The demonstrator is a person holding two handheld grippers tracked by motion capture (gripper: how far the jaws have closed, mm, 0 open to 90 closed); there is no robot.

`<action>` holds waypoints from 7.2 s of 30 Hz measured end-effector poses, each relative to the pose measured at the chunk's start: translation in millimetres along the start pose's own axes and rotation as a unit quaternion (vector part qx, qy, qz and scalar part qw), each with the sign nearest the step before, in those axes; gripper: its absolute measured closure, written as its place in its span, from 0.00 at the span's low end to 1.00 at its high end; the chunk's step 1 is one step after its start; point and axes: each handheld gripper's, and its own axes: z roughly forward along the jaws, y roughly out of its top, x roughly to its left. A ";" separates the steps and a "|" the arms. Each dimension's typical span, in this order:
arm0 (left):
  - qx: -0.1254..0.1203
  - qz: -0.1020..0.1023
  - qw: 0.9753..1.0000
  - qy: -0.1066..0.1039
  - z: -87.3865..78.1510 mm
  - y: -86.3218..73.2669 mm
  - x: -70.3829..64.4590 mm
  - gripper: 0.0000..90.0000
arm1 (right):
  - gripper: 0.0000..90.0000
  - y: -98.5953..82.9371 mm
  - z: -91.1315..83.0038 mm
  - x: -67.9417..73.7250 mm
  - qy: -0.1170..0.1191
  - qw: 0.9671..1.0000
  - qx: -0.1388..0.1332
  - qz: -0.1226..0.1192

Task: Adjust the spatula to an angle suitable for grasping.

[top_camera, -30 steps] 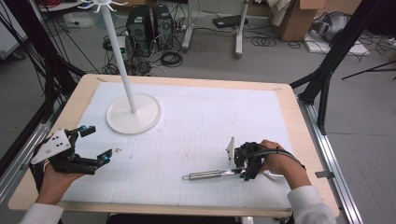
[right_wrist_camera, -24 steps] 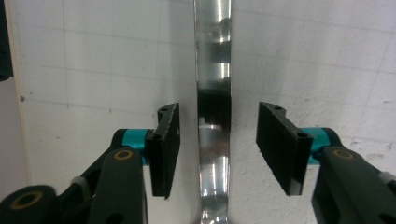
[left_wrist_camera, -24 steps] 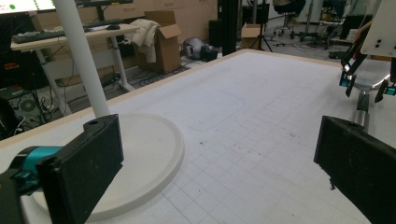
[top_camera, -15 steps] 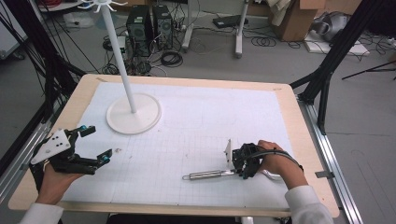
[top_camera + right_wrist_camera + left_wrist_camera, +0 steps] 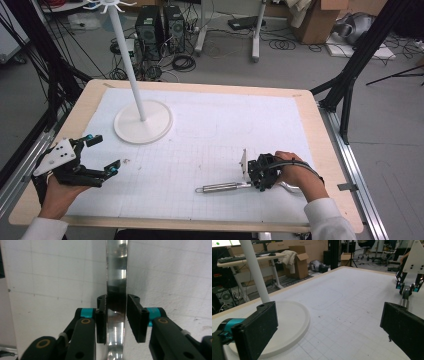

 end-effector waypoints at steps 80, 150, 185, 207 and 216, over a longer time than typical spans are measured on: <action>-0.008 0.009 1.000 0.000 -0.4 14.6 -1.9 0.02 | 0.83 -22.6 -88.2 4.0 -0.085 0.934 -0.325 0.124; -0.001 0.023 1.000 0.007 28.8 113.2 -21.0 0.02 | 0.83 70.0 -108.0 7.9 -0.172 0.789 -0.558 0.191; -0.025 0.017 0.999 -0.010 72.7 173.4 -64.8 0.06 | 0.83 96.6 -97.7 12.3 -0.206 0.755 -0.574 0.239; -0.048 -0.003 0.999 -0.022 93.7 194.8 -78.8 0.18 | 0.83 100.6 -96.7 12.9 -0.228 0.735 -0.581 0.264; -0.056 -0.007 0.998 -0.028 96.1 203.0 -84.4 0.34 | 0.83 104.6 -95.6 14.5 -0.224 0.735 -0.582 0.267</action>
